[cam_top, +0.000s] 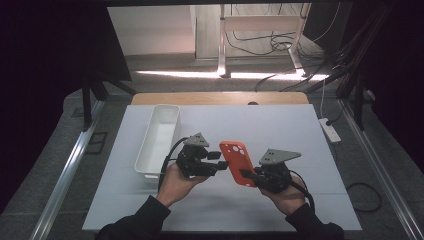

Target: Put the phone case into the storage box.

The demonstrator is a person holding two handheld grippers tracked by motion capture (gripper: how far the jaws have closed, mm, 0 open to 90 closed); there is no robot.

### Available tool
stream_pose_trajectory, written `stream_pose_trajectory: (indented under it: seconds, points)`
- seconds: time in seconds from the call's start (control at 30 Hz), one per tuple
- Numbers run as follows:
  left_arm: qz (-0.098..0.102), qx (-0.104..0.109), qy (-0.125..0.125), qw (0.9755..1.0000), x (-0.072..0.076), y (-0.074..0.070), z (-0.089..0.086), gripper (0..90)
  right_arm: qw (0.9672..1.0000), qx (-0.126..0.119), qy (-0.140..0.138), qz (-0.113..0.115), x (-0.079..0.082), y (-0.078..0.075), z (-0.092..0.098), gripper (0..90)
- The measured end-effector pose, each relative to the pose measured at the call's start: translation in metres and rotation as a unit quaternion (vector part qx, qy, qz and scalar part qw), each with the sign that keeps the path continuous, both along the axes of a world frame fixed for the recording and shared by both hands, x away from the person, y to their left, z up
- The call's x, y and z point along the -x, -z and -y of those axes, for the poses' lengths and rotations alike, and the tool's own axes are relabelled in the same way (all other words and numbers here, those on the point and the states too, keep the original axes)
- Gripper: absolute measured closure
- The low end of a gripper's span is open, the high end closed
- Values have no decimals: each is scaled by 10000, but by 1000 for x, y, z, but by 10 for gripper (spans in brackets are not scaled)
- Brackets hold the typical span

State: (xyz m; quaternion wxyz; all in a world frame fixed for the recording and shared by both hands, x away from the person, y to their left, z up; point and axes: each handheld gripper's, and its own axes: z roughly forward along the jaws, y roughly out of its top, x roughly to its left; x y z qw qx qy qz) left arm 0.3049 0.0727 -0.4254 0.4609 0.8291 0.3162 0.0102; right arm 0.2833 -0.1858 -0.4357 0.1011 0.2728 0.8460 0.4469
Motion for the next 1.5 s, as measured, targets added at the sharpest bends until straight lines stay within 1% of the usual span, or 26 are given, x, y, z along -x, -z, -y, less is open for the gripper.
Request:
stream_pose_trajectory:
  seconds: [0.03,0.1,0.13,0.17,0.2,0.27,0.3,0.33,0.43,0.57,0.63,0.73,0.87,0.93,1.0,1.07,1.17,1.27,1.3,1.33,1.37,1.5]
  points:
    - [-41,35,17,10000,0,0,0,600,10000,7,-9,3,0,0,0,849]
    - [-42,69,16,10000,0,0,-1,638,10000,11,-23,-4,1,0,-1,849]
    - [-29,58,6,10000,0,-1,-1,687,10000,12,-31,12,1,0,-2,849]
    - [-29,58,6,10000,0,-1,-1,711,10000,12,-31,12,1,0,-2,849]
    - [-46,81,20,10000,0,-1,-1,711,10000,30,-32,20,2,0,-2,849]
    - [-91,111,53,9999,0,0,-1,788,9999,94,-46,114,3,0,-4,849]
    - [-105,115,70,9999,0,0,-1,788,9999,94,-46,114,3,0,-4,849]
    - [-140,95,34,9999,0,0,-1,802,9999,100,-46,118,3,0,-5,850]
    - [-272,213,-31,9994,-1,1,-3,883,9998,163,-26,148,3,1,-5,849]
    - [-424,343,-118,9984,-1,2,-4,894,9998,169,-9,112,3,2,-6,847]
    - [-444,371,-122,9982,-1,2,-4,895,9998,187,2,109,3,2,-6,846]
    - [-590,498,-199,9968,-2,2,-5,896,9997,187,62,152,3,3,-6,839]
    - [-642,621,-217,9958,-2,2,-4,896,9997,200,61,142,2,5,-7,823]
    - [-621,592,-234,9960,-2,2,-4,896,9997,192,58,136,2,6,-7,817]
    - [-582,560,-252,9964,-1,2,-2,896,9997,170,61,132,2,6,-8,792]
    - [-614,590,-251,9960,-1,3,-1,896,9997,194,100,129,2,6,-8,757]
    - [-614,569,-280,9961,0,3,0,896,9997,195,117,109,2,7,-9,710]
    - [-625,574,-318,9959,0,3,1,896,9997,205,83,98,2,7,-11,634]
    - [-630,574,-331,9958,0,3,1,896,9996,231,132,117,2,8,-12,574]
    - [-637,569,-359,9957,0,3,1,896,9996,231,132,117,2,8,-12,574]
    - [-646,562,-373,9956,0,3,1,896,9996,227,152,87,2,9,-13,551]
    - [-648,503,-450,9956,-1,4,0,896,9997,159,161,33,0,9,-14,436]
